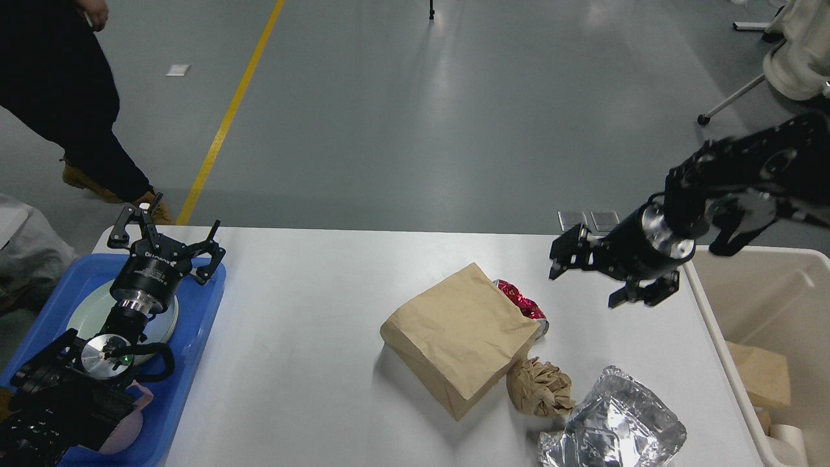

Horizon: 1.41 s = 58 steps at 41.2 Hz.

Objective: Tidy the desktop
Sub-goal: 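Move the right gripper back toward the brown paper bag, then grasp the brown paper bag holding red items with the right gripper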

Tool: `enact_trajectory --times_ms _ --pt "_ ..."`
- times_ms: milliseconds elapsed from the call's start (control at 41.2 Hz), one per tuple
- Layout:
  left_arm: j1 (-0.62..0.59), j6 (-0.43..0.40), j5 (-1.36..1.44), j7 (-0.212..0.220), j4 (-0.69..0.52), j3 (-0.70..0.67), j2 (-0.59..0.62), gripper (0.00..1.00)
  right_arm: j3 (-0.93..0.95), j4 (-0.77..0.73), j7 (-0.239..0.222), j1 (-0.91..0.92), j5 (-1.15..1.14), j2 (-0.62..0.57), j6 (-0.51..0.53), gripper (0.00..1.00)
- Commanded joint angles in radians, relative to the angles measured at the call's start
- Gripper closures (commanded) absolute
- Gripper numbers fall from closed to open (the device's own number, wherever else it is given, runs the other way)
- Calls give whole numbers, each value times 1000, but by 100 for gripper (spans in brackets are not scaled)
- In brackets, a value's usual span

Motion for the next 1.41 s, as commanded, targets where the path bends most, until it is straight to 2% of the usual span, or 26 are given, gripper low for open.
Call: enact_trajectory --times_ms 0,170,461,558,607,631,704,728,777,1117,1384 --pt "0 0 0 0 0 0 1 4 87 -33 -1 -174 0 3 -117 0" --pt "0 0 0 0 0 0 0 4 239 -100 -3 -359 -1 27 -203 0" --pt "0 0 0 0 0 0 0 4 279 -232 -1 -464 -1 124 -262 0" --pt "0 0 0 0 0 0 0 4 289 -252 -3 -488 -1 144 -291 3" --pt "0 1 0 0 0 0 0 4 291 -258 -3 -501 -1 162 -312 16" --pt "0 0 0 0 0 0 1 4 291 -258 -3 -502 -1 167 -314 26" --pt "0 1 0 0 0 0 0 4 293 -254 -3 -504 -1 169 -305 62" --pt "0 0 0 0 0 0 0 4 293 -251 -3 -504 0 169 -303 81" --pt "0 0 0 0 0 0 0 4 293 -248 -3 -502 0 169 -302 100" --pt "0 0 0 0 0 0 0 4 290 -243 -3 -449 0 153 -316 100" --pt "0 0 0 0 0 0 1 4 291 -121 -1 -309 0 15 -305 100"
